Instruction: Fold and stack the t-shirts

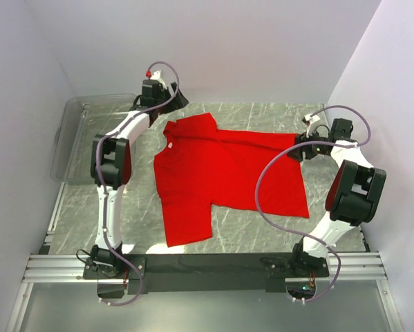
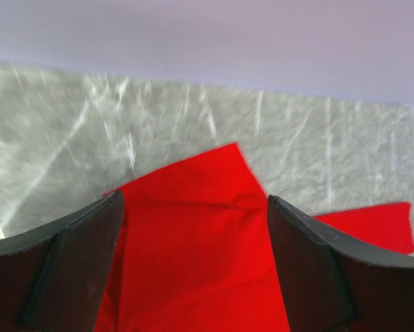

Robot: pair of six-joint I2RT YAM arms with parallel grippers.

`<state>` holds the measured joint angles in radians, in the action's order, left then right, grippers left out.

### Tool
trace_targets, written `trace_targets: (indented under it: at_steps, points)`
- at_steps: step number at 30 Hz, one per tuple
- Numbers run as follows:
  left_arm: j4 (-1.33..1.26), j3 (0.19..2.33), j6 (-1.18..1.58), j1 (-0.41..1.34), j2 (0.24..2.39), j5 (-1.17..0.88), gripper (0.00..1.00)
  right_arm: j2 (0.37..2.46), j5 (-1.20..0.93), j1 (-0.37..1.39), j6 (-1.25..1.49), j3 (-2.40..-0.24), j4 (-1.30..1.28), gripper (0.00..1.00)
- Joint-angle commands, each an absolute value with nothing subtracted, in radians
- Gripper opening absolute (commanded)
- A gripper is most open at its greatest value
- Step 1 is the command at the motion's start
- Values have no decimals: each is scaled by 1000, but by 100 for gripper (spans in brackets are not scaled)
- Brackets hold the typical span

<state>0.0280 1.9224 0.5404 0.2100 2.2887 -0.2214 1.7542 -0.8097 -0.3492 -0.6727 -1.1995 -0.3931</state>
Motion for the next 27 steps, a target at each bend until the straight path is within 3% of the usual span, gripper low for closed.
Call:
trace_targets:
  at_steps: [1, 10, 27]
  points:
    - [115, 2020, 618, 201, 2360, -299, 87, 1687, -864, -342, -641, -1180, -400, 69]
    - [136, 2121, 681, 192, 2491, -315, 80, 1681, -874, -341, -630, -1181, -422, 69]
    - [184, 2177, 673, 192, 2551, -241, 79, 1681, -873, -342, -617, -1190, -426, 68]
